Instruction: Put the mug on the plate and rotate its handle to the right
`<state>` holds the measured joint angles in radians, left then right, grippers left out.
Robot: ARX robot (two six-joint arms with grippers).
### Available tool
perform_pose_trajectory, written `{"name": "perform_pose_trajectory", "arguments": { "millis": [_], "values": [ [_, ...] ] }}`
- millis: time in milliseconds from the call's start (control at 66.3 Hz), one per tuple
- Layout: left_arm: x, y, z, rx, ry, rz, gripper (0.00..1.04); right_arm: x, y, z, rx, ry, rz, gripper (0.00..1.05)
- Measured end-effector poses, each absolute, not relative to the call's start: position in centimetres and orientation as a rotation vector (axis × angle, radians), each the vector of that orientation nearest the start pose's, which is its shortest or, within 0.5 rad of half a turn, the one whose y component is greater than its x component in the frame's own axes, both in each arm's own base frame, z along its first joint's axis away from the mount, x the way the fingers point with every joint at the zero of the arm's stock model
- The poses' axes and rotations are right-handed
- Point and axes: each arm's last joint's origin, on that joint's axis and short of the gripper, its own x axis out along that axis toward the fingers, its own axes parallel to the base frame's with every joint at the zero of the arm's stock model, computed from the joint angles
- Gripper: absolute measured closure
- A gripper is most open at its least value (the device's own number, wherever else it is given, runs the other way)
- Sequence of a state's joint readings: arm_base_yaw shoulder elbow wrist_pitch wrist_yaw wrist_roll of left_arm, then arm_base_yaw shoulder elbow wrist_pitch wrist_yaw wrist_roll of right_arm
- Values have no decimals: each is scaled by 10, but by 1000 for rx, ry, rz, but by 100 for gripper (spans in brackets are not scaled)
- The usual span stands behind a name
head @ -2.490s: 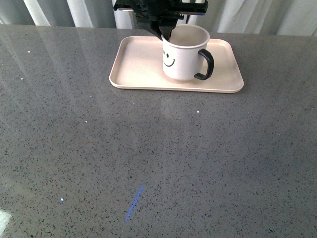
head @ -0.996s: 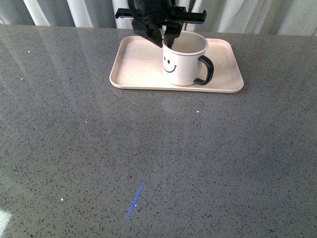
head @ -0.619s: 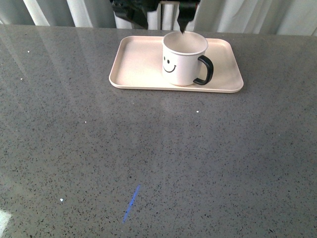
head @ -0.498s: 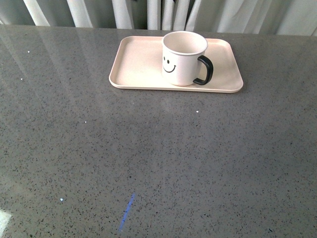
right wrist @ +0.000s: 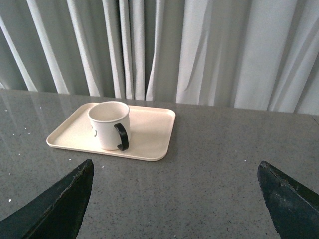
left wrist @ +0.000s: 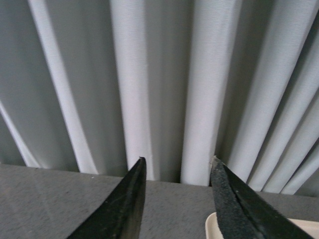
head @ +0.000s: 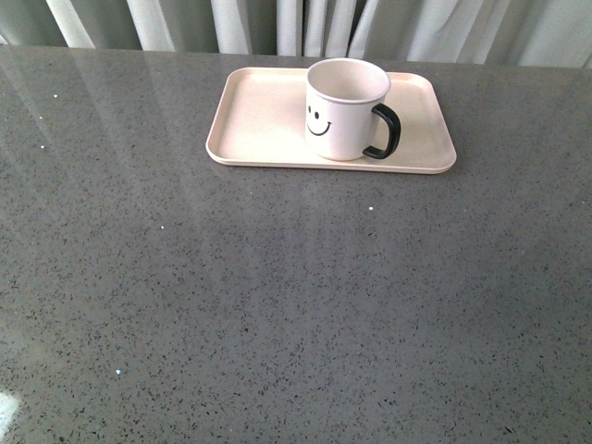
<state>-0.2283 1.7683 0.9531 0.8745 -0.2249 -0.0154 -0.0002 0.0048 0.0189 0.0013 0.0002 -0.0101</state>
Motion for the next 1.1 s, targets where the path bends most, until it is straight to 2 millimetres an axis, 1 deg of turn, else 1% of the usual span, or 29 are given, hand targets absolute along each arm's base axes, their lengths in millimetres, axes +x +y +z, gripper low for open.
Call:
{"name": "perform_pose_trajectory", "arguments": {
  "millis": [30,60,181,302,377,392,483,679,709,800,875,1102],
  "values": [
    [357,-71,223,-25,-47,2,78,97,0,170,-10,-15,0,9],
    [347,-65,216,-22,-33,8,84,97,0,170,-10,-15,0,9],
    [313,-50,198,-15,4,-1,104,97,0,170,-10,-15,0,9],
    [283,-39,191,-11,4,-11,103,97,0,170,-10,-15,0,9],
    [258,-29,186,-10,4,-3,103,97,0,170,-10,-15,0,9],
    [250,-26,184,-10,9,-1,103,97,0,170,-10,-15,0,9],
    [226,-19,179,-10,8,-3,103,97,0,170,-10,-15,0,9],
    [200,-12,175,-10,7,-6,103,97,0,170,-10,-15,0,9],
    [195,-7,173,-9,9,-22,103,97,0,170,-10,-15,0,9],
    [186,-1,166,-10,1,1,103,97,0,170,-10,-15,0,9],
    [176,-1,161,-9,18,-4,103,97,0,170,-10,-15,0,9],
    [158,0,164,-9,12,-3,103,97,0,170,-10,-15,0,9]
  ]
}}
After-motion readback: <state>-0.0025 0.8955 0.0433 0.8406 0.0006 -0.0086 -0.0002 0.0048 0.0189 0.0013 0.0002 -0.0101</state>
